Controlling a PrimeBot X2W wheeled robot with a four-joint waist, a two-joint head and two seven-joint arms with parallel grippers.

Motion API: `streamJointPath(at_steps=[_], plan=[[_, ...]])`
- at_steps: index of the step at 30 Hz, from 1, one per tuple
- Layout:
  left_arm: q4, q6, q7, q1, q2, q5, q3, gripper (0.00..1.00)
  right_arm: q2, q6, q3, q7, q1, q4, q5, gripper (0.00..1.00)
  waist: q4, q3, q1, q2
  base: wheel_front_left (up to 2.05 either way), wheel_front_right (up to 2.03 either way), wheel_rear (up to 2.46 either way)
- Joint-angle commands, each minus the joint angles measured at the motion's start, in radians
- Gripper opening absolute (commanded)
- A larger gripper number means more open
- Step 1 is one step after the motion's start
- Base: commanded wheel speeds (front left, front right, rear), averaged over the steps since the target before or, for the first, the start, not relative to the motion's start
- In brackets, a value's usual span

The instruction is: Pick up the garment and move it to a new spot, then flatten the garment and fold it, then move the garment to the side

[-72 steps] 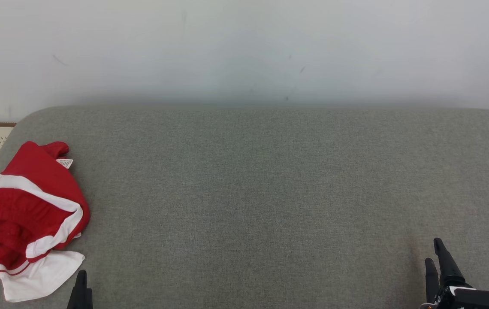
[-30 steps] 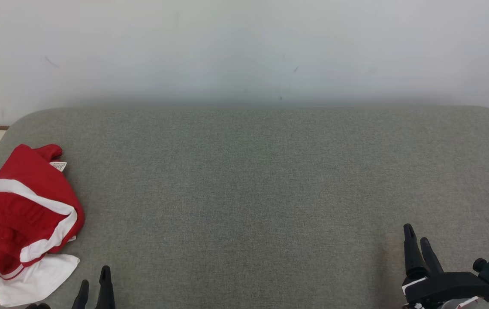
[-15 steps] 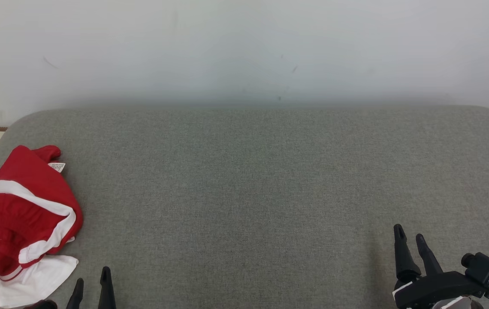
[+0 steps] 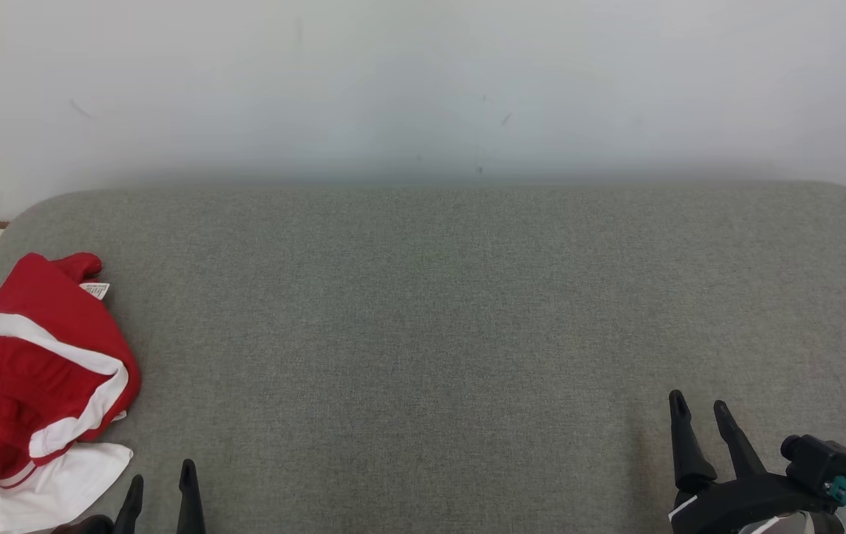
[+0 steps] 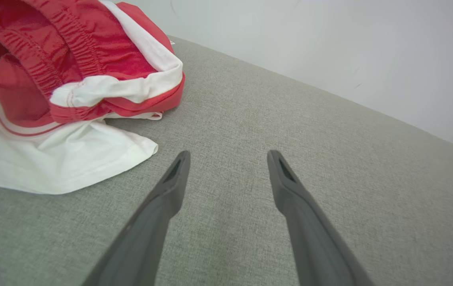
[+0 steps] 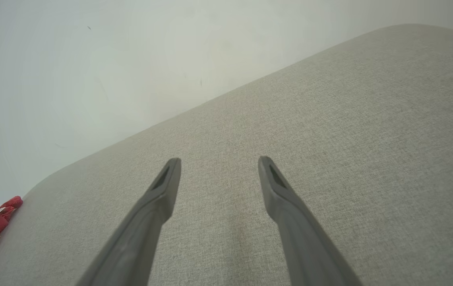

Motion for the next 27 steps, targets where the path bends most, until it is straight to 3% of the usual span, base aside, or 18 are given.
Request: streamJointPath(at_steps=[1,27], plan=[[-0.009,0.005,-0.011,0.002,0.009,0.026,-0.003,1.00,-0.010,0.000,0.007,-0.008,-0.010,-0.004,-0.026,1.00,0.000,0.000,0.0000,-0.0001,0.00,0.00,0.00],[-0.003,0.014,-0.066,0.011,-0.004,0.248,-0.011,1.00,-0.018,0.001,0.015,-0.064,-0.006,0.017,-0.239,1.00,0.000,-0.004,0.0000,-0.0001,0.00,0.00,0.00]])
